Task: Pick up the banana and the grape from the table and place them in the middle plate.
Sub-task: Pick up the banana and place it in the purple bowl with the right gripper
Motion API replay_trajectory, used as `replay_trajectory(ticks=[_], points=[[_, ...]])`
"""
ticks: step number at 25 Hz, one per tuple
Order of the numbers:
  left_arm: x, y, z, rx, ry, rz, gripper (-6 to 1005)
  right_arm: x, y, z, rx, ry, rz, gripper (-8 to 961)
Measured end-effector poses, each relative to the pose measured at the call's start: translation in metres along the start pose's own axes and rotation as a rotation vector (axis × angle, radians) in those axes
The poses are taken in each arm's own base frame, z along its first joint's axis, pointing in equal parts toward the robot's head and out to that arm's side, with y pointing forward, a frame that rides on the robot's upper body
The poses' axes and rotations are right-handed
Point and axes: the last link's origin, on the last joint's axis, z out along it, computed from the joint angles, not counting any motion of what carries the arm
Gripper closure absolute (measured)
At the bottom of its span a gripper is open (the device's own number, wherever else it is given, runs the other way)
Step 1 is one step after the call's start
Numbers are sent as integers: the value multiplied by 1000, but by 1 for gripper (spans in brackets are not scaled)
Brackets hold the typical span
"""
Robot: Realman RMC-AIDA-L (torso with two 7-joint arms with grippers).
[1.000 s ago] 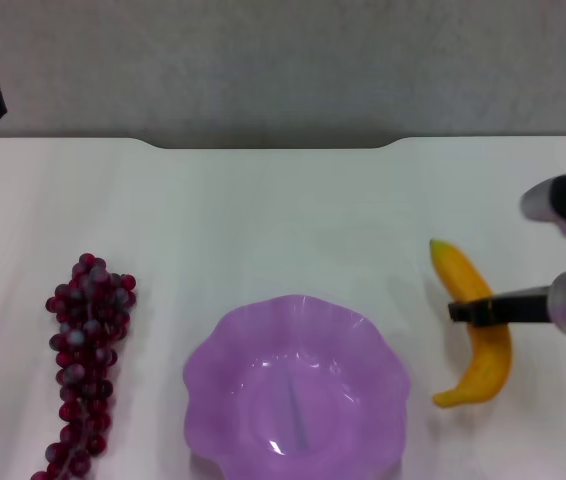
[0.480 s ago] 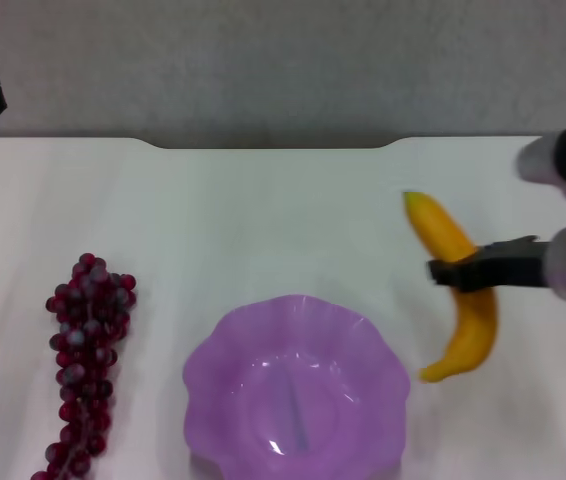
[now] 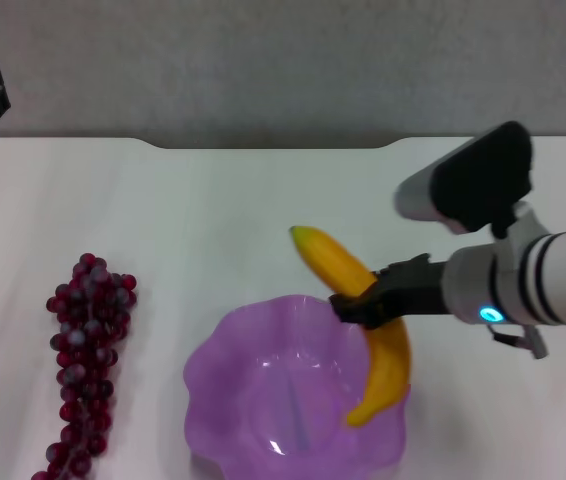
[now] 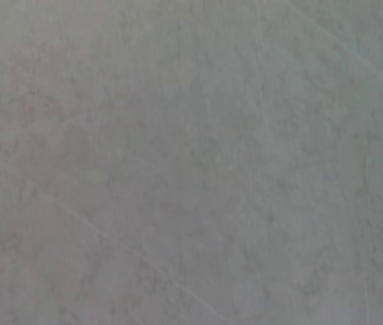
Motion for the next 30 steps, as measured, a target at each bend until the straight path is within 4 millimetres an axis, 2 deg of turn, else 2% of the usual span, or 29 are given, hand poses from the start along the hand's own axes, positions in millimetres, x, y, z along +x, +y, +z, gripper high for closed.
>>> replay_trajectory(ticks=[4,13,26,30], points=[[0,0,0,1,1,-2,134,1,13,14,-47,20,-9,426],[2,0,1,2,11,-9,135,9,18,37,-68,75,-18,413],[2,1,2,1,13,-12,136,13,15,45,-63,105,-21,393],[2,1,2,-1,12,-12,136,12,19,46,-84,107,-51,387]])
